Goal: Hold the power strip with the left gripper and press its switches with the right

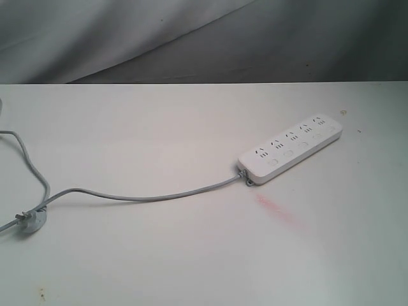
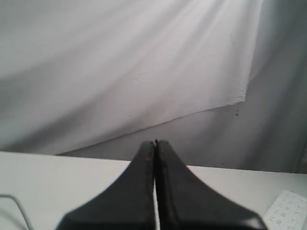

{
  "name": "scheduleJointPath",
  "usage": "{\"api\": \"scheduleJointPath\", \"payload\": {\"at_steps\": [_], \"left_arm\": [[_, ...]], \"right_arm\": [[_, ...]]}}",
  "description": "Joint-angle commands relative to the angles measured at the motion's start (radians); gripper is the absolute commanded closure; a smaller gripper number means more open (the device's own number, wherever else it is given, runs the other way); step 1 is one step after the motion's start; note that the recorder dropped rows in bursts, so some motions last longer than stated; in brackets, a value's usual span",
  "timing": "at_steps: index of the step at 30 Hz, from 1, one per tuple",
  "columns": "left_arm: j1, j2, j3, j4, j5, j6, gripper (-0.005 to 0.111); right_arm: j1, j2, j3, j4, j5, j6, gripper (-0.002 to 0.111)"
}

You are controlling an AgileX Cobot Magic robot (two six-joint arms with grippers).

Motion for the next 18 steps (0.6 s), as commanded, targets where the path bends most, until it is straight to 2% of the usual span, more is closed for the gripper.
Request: {"api": "scheduleJointPath", "payload": {"at_steps": [1,2,3,5,6,7,8,10,14,18], "left_arm": [[0.091,-0.036,0.004,0.169,0.129,-0.122,0.107],[0.15,-0.036,0.004,0.246,0.175,-0.213,0.107],[0.175,-0.036,0.004,0.308,0.205,-0.276,0.107],[0.25,-0.036,0.004,0.683,0.362,-0.683,0.107],[0.271,-0.036,0.004,0.802,0.406,-0.815,0.107],[0.307,-0.036,0.004,0.993,0.487,-1.006,0.107],[0.325,-0.036,0.004,1.054,0.529,-1.072,0.107],[0.361,-0.036,0.004,1.112,0.564,-1.137,0.107],[0.426,-0.036,0.004,1.157,0.548,-1.173,0.107],[0.426,-0.036,0.004,1.229,0.514,-1.197,0.107]], "right_arm": [[0.001,-0.006,0.003,-0.009,0.0,0.0,0.108],[0.001,-0.006,0.003,-0.009,0.0,0.0,0.108],[0.001,-0.006,0.003,-0.009,0.0,0.0,0.108],[0.001,-0.006,0.003,-0.009,0.0,0.0,0.108],[0.001,-0.006,0.003,-0.009,0.0,0.0,0.108],[0.001,-0.006,0.003,-0.009,0.0,0.0,0.108],[0.001,-0.006,0.003,-0.009,0.0,0.0,0.108],[0.001,-0.006,0.003,-0.009,0.0,0.0,0.108],[0.001,-0.006,0.003,-0.009,0.0,0.0,0.108],[0.001,-0.006,0.003,-0.009,0.0,0.0,0.108]]}}
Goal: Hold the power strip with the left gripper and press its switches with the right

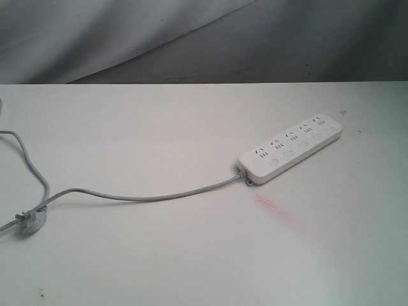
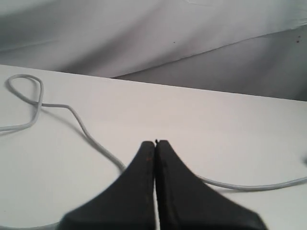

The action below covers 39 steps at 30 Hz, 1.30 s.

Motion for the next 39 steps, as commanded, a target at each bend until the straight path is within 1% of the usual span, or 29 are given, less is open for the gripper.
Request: {"api": "scheduleJointPath", "payload": {"at_steps": [1,4,7,11,39], "left_arm": [[0.003,-0.004,0.004,0.069,-0.061,-0.015,0.107],[0.003,-0.004,0.004,0.079,-0.135,0.011,0.107],[0.003,-0.004,0.004,0.05,-0.154,0.013,0.107],[0.003,-0.004,0.004,0.03,-0.154,0.044,0.107],[0.003,-0.004,0.004,0.026,-0.152,0.04,0.107]], "right_arm": [[0.001,-0.006,0.003,-0.007,-0.001,0.0,0.108],[0.001,-0.006,0.003,-0.007,-0.001,0.0,0.108],[0.001,-0.006,0.003,-0.007,-0.001,0.0,0.108],[0.001,-0.006,0.003,-0.007,-0.001,0.0,0.108],[0.001,-0.006,0.003,-0.007,-0.001,0.0,0.108]]}}
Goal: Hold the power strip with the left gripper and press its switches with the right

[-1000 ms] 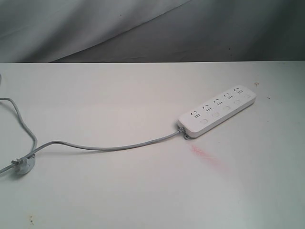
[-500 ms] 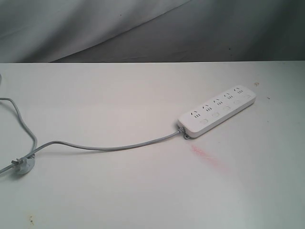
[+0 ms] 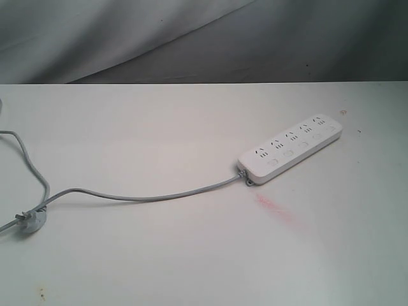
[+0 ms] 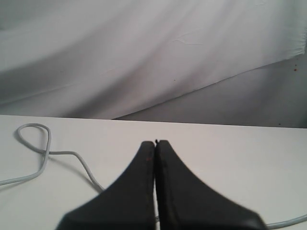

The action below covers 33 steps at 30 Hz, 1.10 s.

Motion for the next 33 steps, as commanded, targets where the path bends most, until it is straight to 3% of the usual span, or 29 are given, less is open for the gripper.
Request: {"api": "scheduleJointPath", "payload": {"at_steps": [1,14,33], "left_arm": [[0.003,-0.004,0.004,-0.008,-0.01,-0.002,0.107],[0.003,-0.004,0.004,-0.008,-0.01,-0.001,0.107],[0.003,-0.004,0.004,-0.008,-0.01,-0.001,0.107]], "right_arm": [[0.001,-0.006,0.003,-0.007,-0.001,0.0,0.108],[0.001,-0.188,0.003,-0.118,-0.001,-0.014,0.108],[0.001,-0.188,0.003,-0.119,-0.001,-0.039,0.108]]}}
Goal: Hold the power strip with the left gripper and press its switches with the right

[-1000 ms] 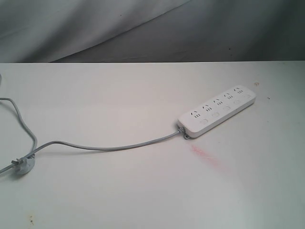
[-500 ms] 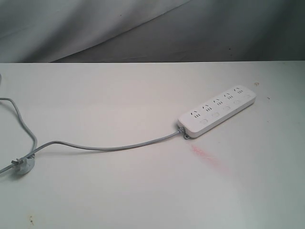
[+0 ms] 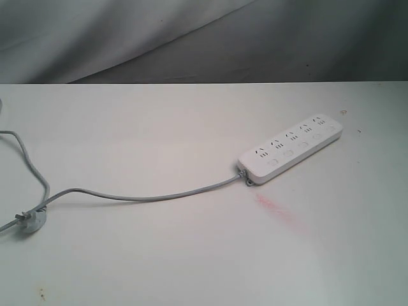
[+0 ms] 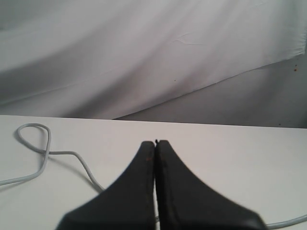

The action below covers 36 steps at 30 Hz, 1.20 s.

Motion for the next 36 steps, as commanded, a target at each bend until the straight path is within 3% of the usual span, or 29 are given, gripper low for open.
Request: {"api": "scheduleJointPath", "payload": {"at_steps": [1,7,36], "left_arm": [[0.003,-0.004,0.004,-0.007,-0.008,-0.001,0.107],[0.003,-0.004,0.004,-0.007,-0.008,-0.001,0.107],[0.003,-0.004,0.004,-0.007,-0.008,-0.001,0.107]], "right_arm": [[0.001,-0.007,0.003,-0.014,0.001,-0.009,0.108],[0.001,-0.007,0.003,-0.14,0.001,0.132,0.108],[-0.031,-0.007,0.003,-0.14,0.001,0.135,0.108]]}}
